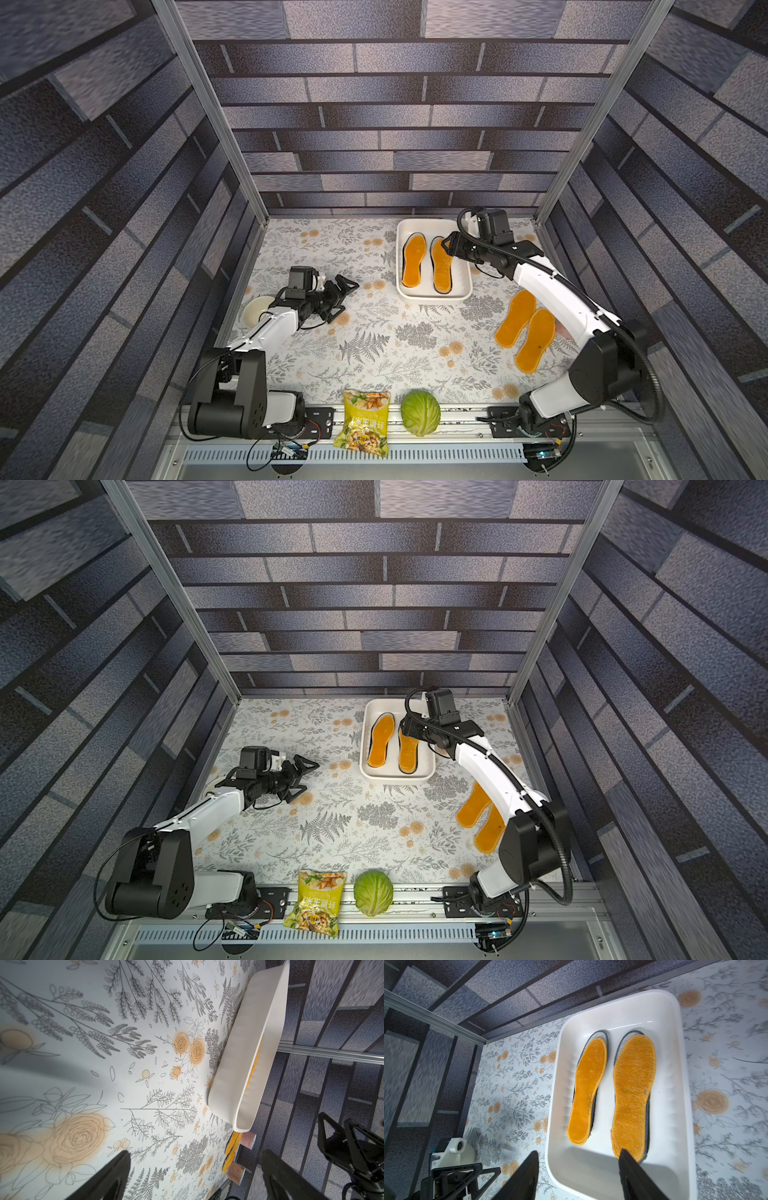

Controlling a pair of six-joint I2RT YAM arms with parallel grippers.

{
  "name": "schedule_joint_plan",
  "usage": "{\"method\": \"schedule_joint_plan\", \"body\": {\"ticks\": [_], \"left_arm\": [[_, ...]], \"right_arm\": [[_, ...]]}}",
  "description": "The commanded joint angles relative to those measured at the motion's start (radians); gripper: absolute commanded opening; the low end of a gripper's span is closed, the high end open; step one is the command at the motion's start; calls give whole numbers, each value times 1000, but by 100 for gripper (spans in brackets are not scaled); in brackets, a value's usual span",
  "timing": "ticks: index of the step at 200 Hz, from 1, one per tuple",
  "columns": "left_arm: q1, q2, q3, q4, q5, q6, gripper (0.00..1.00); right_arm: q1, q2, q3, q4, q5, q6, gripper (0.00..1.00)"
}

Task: Put the insoles into the storage box
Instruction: Place the insole in the storage box, then pick up the insole from the center of the board.

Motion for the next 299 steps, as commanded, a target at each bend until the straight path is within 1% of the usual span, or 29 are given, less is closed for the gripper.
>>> {"method": "schedule_joint_plan", "body": {"ticks": [1, 30, 36, 52, 79, 91, 113, 123, 152, 183, 212, 233, 299], "left_arm": [[-5, -22, 30, -27, 4, 25, 100], [-11, -18, 41, -31, 2, 27, 100], [-11, -16, 43, -32, 3, 27, 100], [-12, -9, 49, -38, 4, 30, 100], [-16, 2, 59, -36, 8, 30, 100], [-19, 4, 62, -37, 9, 31, 100], [-21, 5, 63, -37, 8, 32, 100], [-21, 5, 61, -37, 8, 33, 100], [-19, 4, 55, -39, 6, 34, 100], [-19, 3, 55, -39, 5, 35, 100], [-18, 8, 60, -44, 5, 39, 100], [-18, 5, 58, -46, 3, 39, 100], [-16, 5, 65, -63, -2, 44, 100]], "right_arm": [[-5, -82, -100, -134, 148, 57, 64], [-7, -235, -243, -215, 298, 156, 69], [-8, -266, -300, -230, 328, 178, 70], [-16, -332, -377, -280, 392, 247, 73], [-55, -380, -485, -316, 389, 325, 76], [-72, -372, -515, -321, 371, 341, 78], [-104, -330, -553, -298, 333, 348, 84], [-121, -304, -565, -281, 314, 344, 85], [-154, -238, -578, -252, 300, 340, 88], [-199, -208, -592, -230, 301, 328, 91], [-246, -181, -591, -227, 303, 290, 91], [-273, -164, -603, -192, 279, 270, 91], [-291, -49, -573, -144, 252, 234, 90]]}}
